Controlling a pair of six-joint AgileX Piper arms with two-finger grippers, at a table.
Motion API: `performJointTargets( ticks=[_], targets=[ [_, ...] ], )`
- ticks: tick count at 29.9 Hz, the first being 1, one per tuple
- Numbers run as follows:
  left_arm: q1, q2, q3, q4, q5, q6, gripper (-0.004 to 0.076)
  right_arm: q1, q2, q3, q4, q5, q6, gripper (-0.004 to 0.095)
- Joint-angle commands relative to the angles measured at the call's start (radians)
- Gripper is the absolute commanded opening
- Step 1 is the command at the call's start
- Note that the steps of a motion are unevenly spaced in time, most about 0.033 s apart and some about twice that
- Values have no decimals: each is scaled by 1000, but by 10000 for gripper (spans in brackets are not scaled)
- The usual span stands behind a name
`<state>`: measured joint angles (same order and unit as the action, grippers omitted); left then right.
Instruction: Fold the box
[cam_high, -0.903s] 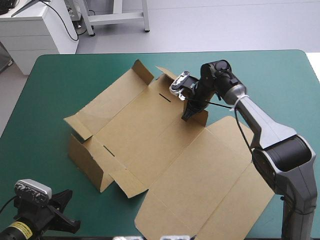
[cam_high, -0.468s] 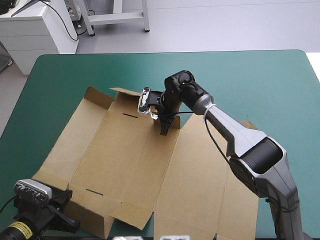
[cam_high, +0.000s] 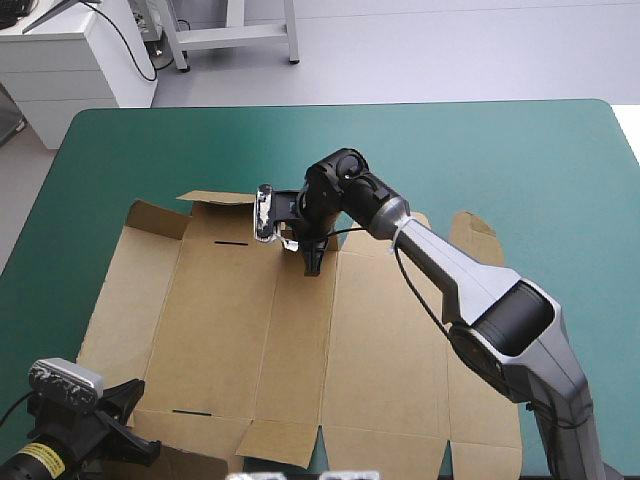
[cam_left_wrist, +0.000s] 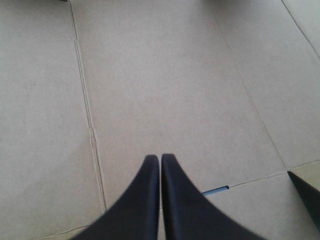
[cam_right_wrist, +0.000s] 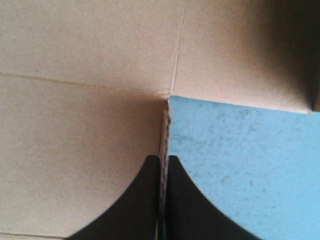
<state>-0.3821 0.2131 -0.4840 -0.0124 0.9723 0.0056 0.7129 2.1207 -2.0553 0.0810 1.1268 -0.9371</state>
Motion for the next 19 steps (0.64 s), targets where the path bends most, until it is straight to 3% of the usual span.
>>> performJointTargets(
  ticks=[1, 6, 11, 13, 19],
  targets=[
    [-6, 12, -31, -2, -63, -6, -8, 3, -49, -34, -10, -85, 3, -19],
    [-6, 12, -31, -2, -63, -6, -8, 3, -44, -34, -14, -141, 7, 53],
    [-6, 12, -31, -2, -63, -6, -8, 3, -44, -34, -22, -137, 7, 319],
    [-6, 12, -31, -2, -63, -6, -8, 3, -44, -34, -22, -137, 7, 383],
    [-6, 12, -31, -2, -63, -6, -8, 3, -66, -34, -69, -109, 7, 383]
  ],
)
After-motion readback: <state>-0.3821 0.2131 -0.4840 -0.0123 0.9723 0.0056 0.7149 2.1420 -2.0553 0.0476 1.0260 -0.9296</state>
